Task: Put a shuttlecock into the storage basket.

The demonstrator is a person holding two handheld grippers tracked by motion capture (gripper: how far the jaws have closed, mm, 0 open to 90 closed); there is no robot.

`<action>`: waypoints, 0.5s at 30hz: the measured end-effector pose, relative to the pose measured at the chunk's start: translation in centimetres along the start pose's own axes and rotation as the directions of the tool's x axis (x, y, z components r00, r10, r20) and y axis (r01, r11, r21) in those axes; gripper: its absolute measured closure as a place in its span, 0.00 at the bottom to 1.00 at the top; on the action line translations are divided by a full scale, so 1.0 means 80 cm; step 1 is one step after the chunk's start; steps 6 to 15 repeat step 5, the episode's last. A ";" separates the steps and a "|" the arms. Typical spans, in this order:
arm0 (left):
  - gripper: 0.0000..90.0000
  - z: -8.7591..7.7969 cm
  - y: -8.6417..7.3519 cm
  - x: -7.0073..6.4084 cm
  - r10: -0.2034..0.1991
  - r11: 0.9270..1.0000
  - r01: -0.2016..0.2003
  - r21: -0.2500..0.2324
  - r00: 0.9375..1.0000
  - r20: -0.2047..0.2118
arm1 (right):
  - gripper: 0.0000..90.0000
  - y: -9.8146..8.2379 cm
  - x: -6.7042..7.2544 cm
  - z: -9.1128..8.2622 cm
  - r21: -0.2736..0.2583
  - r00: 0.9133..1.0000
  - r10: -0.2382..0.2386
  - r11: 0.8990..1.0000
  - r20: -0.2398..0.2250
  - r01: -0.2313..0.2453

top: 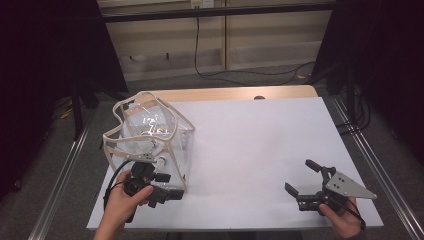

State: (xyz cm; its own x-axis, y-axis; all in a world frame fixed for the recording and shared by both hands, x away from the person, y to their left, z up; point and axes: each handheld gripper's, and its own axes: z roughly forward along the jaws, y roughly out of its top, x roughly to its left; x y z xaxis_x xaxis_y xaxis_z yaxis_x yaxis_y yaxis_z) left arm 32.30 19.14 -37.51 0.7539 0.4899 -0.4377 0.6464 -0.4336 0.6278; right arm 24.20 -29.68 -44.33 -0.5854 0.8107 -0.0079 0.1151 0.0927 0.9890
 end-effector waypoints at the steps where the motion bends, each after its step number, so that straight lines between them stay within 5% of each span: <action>1: 0.10 0.001 -0.001 0.000 0.002 1.000 -0.002 0.001 1.000 -0.001 | 0.00 0.000 0.000 0.000 0.000 1.000 0.000 1.000 0.000 0.000; 15: 0.10 0.002 -0.005 0.001 0.005 1.000 -0.005 -0.002 1.000 -0.009 | 0.00 0.000 0.000 0.000 -0.001 1.000 0.001 1.000 0.001 -0.001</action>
